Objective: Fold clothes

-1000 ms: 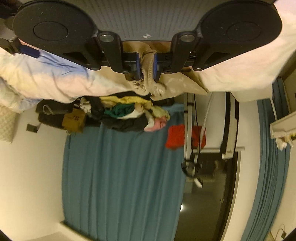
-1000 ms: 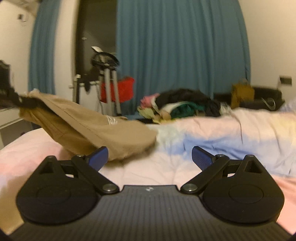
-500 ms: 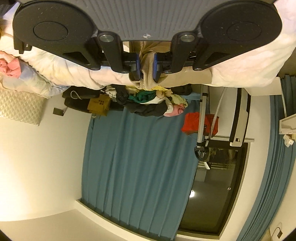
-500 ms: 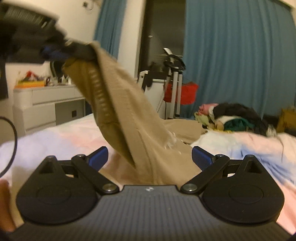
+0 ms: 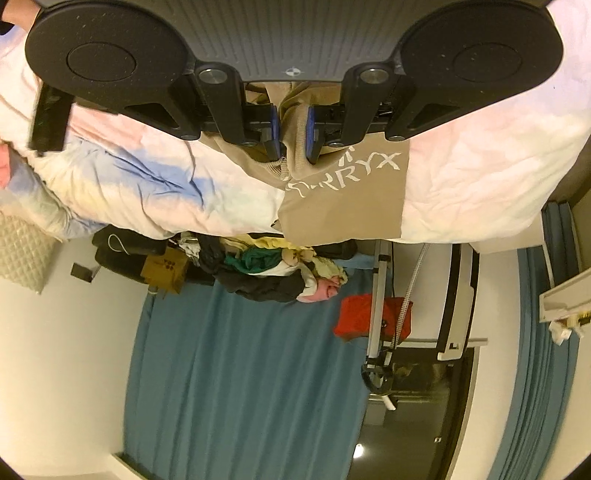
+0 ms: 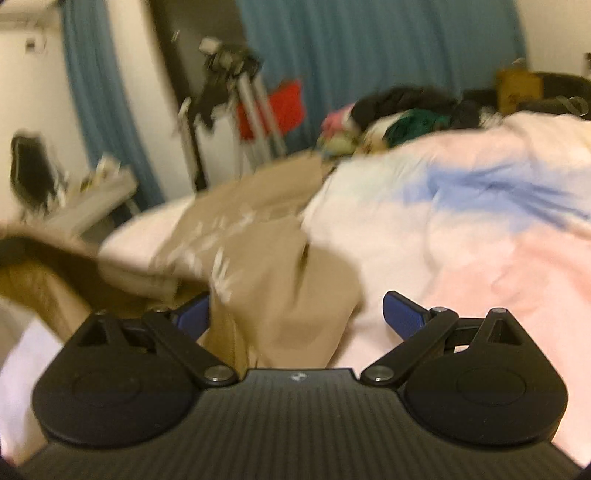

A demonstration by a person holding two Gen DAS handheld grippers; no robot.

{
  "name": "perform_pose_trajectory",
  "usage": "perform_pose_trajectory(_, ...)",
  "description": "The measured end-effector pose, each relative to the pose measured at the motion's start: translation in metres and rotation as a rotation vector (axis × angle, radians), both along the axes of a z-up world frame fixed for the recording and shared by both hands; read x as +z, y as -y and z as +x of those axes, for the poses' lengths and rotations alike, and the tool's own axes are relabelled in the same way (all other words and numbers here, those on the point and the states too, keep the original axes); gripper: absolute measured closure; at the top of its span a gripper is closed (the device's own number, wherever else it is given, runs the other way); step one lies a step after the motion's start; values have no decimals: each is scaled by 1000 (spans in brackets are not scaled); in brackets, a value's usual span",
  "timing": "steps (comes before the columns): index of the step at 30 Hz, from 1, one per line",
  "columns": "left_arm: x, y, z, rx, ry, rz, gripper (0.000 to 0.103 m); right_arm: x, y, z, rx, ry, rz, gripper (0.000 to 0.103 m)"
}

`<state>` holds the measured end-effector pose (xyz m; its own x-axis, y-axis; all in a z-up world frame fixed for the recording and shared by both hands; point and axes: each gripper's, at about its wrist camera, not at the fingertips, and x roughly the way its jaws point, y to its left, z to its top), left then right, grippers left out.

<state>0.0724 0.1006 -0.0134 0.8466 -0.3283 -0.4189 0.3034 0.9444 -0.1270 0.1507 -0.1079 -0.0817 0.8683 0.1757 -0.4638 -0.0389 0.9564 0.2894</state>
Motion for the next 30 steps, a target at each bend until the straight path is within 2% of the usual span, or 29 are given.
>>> perform_pose_trajectory(4,1,2,-1,24,17,-14,88,-8,-22,5,49,-47,-103,5)
perform_pose_trajectory(7,8,-5,-3,49,37,-65,89,-2,-15,-1,-56,-34,-182,5)
perform_pose_trajectory(8,10,-7,-2,48,41,-85,89,1,-6,-5,-88,-29,-161,5)
perform_pose_trajectory(11,16,-12,-6,16,58,-138,89,19,28,-18,-211,50,-28,5)
perform_pose_trajectory(15,22,-8,-17,-58,96,-161,89,61,39,-55,-346,347,-107,5)
perform_pose_trajectory(17,22,-2,-21,-83,92,-138,89,70,40,-67,-378,431,-157,4)
perform_pose_trajectory(19,15,6,-19,-79,49,-97,89,68,42,-66,-389,402,-159,4)
perform_pose_trajectory(22,0,16,-9,-54,-62,-28,88,50,51,-43,-346,252,-115,4)
perform_pose_trajectory(23,-6,19,-5,-48,-105,-10,88,45,52,-39,-338,229,-107,4)
perform_pose_trajectory(25,-17,23,2,-34,-175,19,86,45,46,-37,-327,227,-109,4)
perform_pose_trajectory(28,-27,26,11,-15,-244,43,77,50,41,-34,-301,262,-114,4)
perform_pose_trajectory(30,-31,27,15,1,-260,61,65,52,38,-35,-288,279,-112,4)
